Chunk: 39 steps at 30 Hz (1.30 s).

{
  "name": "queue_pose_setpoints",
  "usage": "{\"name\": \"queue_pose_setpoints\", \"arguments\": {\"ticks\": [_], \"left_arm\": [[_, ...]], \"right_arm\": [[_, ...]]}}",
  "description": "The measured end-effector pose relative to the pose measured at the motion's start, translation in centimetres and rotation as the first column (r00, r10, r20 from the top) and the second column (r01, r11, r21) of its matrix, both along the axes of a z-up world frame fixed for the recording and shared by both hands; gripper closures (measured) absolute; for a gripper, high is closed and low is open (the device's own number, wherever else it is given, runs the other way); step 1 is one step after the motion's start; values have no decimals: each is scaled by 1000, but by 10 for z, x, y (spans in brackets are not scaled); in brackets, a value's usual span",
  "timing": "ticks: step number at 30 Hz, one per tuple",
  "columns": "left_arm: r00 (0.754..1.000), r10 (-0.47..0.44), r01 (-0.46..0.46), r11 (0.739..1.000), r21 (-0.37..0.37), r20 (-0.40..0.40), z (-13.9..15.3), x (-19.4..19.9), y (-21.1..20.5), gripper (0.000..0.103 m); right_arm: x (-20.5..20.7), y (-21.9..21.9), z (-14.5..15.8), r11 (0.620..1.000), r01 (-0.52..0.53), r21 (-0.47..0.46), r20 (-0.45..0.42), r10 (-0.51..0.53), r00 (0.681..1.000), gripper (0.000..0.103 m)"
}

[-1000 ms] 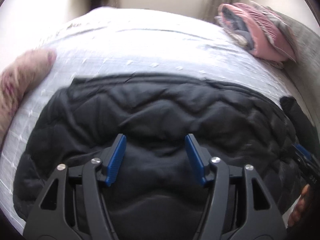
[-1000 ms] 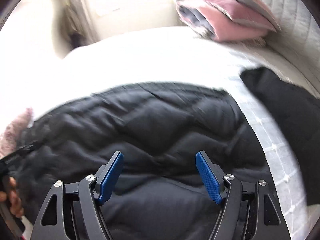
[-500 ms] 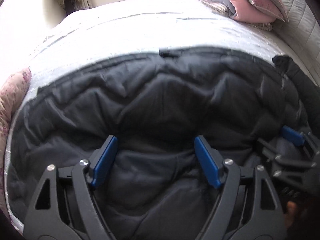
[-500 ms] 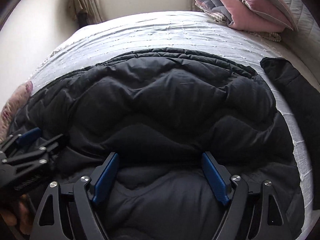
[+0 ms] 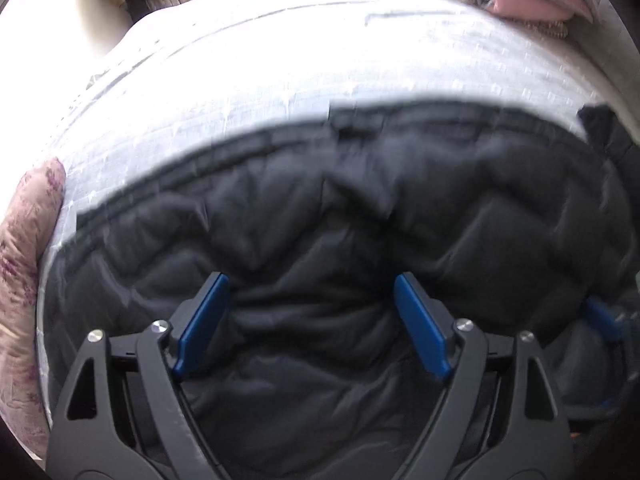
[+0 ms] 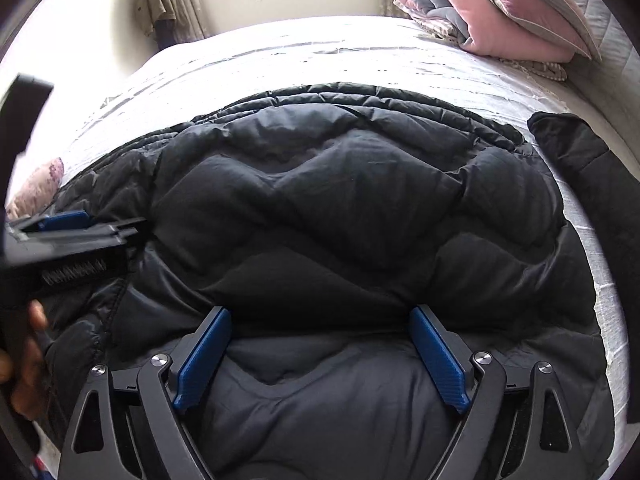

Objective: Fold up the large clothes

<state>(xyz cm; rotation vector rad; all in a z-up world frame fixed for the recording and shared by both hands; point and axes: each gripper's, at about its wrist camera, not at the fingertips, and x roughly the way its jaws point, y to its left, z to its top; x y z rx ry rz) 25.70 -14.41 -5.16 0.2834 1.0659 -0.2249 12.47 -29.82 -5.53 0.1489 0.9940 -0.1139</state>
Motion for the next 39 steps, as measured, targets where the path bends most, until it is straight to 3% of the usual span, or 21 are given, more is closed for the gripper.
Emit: {"name": "queue_pose_setpoints", "arguments": {"ticks": [3,6,8,10,19,25,30,33,39], "left_arm": [[999,4,-6,999,52,43,8,16,-13,18],[999,37,-37,995,89,-3,-15,41,-17,17],[996,72,-70,997,42,-47,-39,51,-7,6],[997,75,-75,997,7,-37,-44,52,0,2],[995,84,-85,996,-19,-50,-26,53,17,4],[999,-13,16,997,-70,42,11,-31,35,4],[993,-120,120,992,-24,2,-10,-92,37,4],[991,-136,136,990,40,0,-39,-100,39,3],[994,-107,105,992,-64,-34,-17,-109,53,3]], "right_arm": [[2,-2,-2,1000,0,-3,-2,0,1000,11],[3,-4,-2,1000,0,1,-1,0,1000,11],[4,-5,-2,1000,-2,2,1,2,1000,10],[4,-7,-4,1000,-9,1,3,9,1000,10],[5,-5,-9,1000,-15,-2,-3,15,1000,8],[7,-3,-9,1000,-17,-1,-9,17,1000,8],[8,-3,-9,1000,-18,-4,-9,18,1000,8],[9,-2,-10,1000,-17,-4,-10,17,1000,8],[9,4,-13,999,-40,-19,-16,40,999,3]]}}
